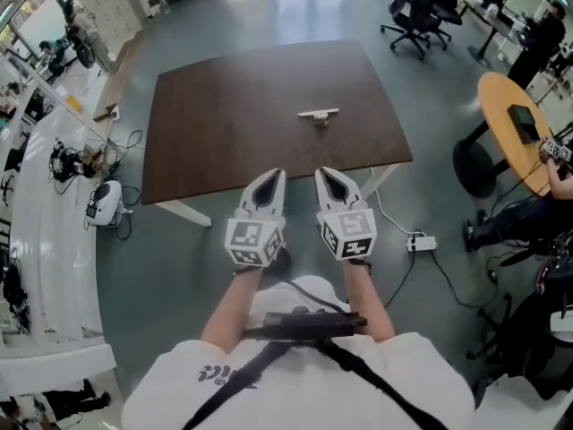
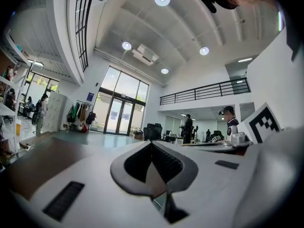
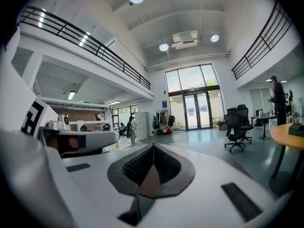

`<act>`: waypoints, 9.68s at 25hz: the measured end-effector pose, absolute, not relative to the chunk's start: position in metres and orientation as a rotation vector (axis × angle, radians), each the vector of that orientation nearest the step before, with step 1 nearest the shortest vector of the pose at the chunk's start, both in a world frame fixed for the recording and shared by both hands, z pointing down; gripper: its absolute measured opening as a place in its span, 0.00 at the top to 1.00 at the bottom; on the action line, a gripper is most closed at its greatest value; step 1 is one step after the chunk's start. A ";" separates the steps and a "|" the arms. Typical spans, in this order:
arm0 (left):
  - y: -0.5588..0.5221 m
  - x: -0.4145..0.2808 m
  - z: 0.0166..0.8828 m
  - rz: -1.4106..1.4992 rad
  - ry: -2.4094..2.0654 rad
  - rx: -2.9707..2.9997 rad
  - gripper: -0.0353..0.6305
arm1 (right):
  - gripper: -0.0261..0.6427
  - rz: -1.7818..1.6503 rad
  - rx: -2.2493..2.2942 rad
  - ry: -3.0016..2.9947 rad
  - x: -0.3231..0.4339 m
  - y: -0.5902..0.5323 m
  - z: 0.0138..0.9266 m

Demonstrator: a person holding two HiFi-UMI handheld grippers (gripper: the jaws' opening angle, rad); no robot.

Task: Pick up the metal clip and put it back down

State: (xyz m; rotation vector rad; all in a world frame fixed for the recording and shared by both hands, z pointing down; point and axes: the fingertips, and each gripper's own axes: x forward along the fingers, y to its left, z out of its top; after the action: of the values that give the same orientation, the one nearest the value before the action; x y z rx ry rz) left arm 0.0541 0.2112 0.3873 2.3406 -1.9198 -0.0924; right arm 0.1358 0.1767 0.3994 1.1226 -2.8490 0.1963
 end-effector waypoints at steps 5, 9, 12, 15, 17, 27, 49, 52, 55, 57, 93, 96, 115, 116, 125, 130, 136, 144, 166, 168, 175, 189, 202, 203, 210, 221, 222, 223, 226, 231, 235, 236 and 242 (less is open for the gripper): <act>0.141 0.038 0.382 -0.125 -1.801 2.417 0.93 | 0.95 0.202 1.137 -2.861 0.110 0.112 0.392; 0.086 0.009 0.350 -0.154 -1.812 2.491 0.93 | 0.95 0.186 1.187 -2.870 0.078 0.050 0.370; 0.058 -0.032 0.337 -0.194 -1.819 2.506 0.93 | 0.95 0.169 1.185 -2.868 0.036 0.020 0.362; 0.039 -0.064 0.346 -0.201 -1.800 2.501 0.93 | 0.95 0.154 1.186 -2.811 0.003 0.000 0.371; 0.028 -0.076 0.360 -0.188 -1.773 2.501 0.93 | 0.95 0.172 1.205 -2.773 -0.006 -0.009 0.385; -0.036 -0.066 0.411 -0.111 -1.580 2.507 0.93 | 0.95 0.286 1.290 -2.593 0.017 -0.064 0.451; -0.166 -0.023 0.548 0.137 -1.371 2.451 0.93 | 0.95 0.637 1.292 -2.212 0.081 -0.186 0.610; -0.181 -0.022 0.565 0.167 -1.372 2.413 0.93 | 0.95 0.672 1.229 -2.176 0.080 -0.195 0.633; -0.192 -0.017 0.581 0.191 -1.360 2.380 0.93 | 0.95 0.700 1.178 -2.145 0.081 -0.203 0.650; -0.199 -0.015 0.591 0.209 -1.366 2.361 0.93 | 0.95 0.707 1.154 -2.123 0.083 -0.207 0.660; -0.219 -0.023 0.638 0.307 -1.433 2.233 0.93 | 0.42 0.825 1.104 -1.879 0.066 -0.237 0.779; -0.217 -0.023 0.637 0.299 -1.441 2.226 0.93 | 0.42 0.806 1.138 -1.897 0.069 -0.239 0.779; -0.183 -0.063 0.586 0.176 -1.611 2.201 0.93 | 0.51 0.648 1.232 -2.105 0.061 -0.224 0.700; -0.180 -0.065 0.582 0.169 -1.624 2.203 0.93 | 0.51 0.637 1.246 -2.133 0.059 -0.224 0.688; -0.162 -0.091 0.501 0.037 -1.795 2.261 0.93 | 0.51 0.471 1.385 -2.432 0.032 -0.225 0.546; -0.149 -0.115 0.438 -0.073 -1.940 2.294 0.93 | 0.51 0.393 1.395 -2.608 0.009 -0.214 0.469; -0.131 -0.134 0.368 -0.193 -2.099 2.330 0.93 | 0.51 0.244 1.410 -2.778 -0.007 -0.200 0.388; -0.112 -0.158 0.327 -0.208 -2.210 2.304 0.93 | 0.51 0.149 1.408 -2.865 -0.025 -0.184 0.337; -0.123 -0.149 0.345 -0.217 -2.095 2.323 0.93 | 0.51 0.154 1.390 -2.811 -0.020 -0.188 0.352; -0.128 -0.145 0.350 -0.210 -2.078 2.322 0.93 | 0.51 0.166 1.401 -2.782 -0.015 -0.193 0.362; -0.151 -0.114 0.379 -0.152 -1.923 2.379 0.93 | 0.51 0.268 1.477 -2.653 0.024 -0.216 0.408; -0.222 -0.059 0.451 -0.042 -1.715 2.356 0.93 | 0.51 0.417 1.584 -2.405 0.101 -0.274 0.496; -0.311 -0.010 0.528 0.080 -1.572 2.287 0.93 | 0.51 0.574 1.524 -2.218 0.140 -0.361 0.600; -0.317 -0.009 0.534 0.088 -1.571 2.281 0.93 | 0.51 0.582 1.516 -2.208 0.140 -0.368 0.607; -0.360 -0.018 0.571 0.128 -1.566 2.225 0.93 | 0.51 0.623 1.459 -2.150 0.129 -0.419 0.662; -0.384 -0.034 0.641 0.214 -1.526 2.124 0.93 | 0.51 0.703 1.378 -2.049 0.106 -0.454 0.743; -0.384 -0.034 0.645 0.219 -1.521 2.121 0.93 | 0.51 0.705 1.376 -2.040 0.107 -0.455 0.747; -0.384 -0.034 0.647 0.224 -1.517 2.121 0.93 | 0.51 0.705 1.373 -2.034 0.107 -0.455 0.750; -0.383 -0.035 0.653 0.240 -1.511 2.114 0.93 | 0.51 0.711 1.365 -2.019 0.105 -0.454 0.759; -0.378 -0.030 0.658 0.251 -1.505 2.104 0.93 | 0.51 0.705 1.361 -1.989 0.104 -0.450 0.770; -0.375 -0.035 0.660 0.261 -1.508 2.101 0.93 | 0.51 0.694 1.381 -1.998 0.101 -0.450 0.773; -0.374 -0.037 0.660 0.264 -1.512 2.098 0.93 | 0.51 0.690 1.379 -2.001 0.099 -0.451 0.773; -0.365 -0.038 0.654 0.271 -1.521 2.104 0.93 | 0.51 0.664 1.294 -1.981 0.100 -0.449 0.781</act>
State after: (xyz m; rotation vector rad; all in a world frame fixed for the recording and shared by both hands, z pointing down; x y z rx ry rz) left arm -0.0379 -0.3655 0.6539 2.1041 -1.5211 0.2710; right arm 0.0995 -0.4492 0.7806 1.2945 -1.9806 0.6636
